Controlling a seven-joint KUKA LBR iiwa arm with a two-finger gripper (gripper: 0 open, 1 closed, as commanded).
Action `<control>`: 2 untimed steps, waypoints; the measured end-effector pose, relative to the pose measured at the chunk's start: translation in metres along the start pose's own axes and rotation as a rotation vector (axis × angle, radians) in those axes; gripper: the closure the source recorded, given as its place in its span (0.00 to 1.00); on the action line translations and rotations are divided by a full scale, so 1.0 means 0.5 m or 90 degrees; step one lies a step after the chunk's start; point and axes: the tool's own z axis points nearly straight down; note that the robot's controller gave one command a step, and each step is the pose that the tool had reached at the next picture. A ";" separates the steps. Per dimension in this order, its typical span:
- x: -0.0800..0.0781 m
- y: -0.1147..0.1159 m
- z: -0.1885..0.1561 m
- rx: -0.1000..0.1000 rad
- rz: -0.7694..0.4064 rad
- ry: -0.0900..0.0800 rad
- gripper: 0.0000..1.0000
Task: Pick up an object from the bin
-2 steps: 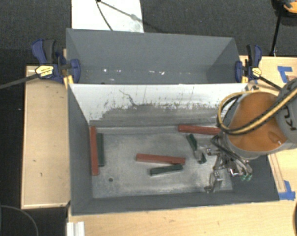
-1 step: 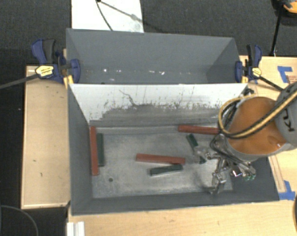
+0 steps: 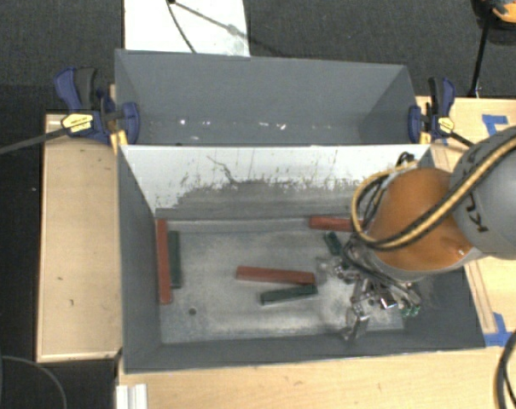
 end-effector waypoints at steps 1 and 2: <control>-0.071 0.096 0.026 0.000 -0.001 -0.001 0.00; -0.038 0.113 0.034 0.000 0.033 -0.003 1.00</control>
Offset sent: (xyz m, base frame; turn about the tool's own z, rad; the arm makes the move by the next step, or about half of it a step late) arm 0.0005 0.0590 -0.0190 0.0520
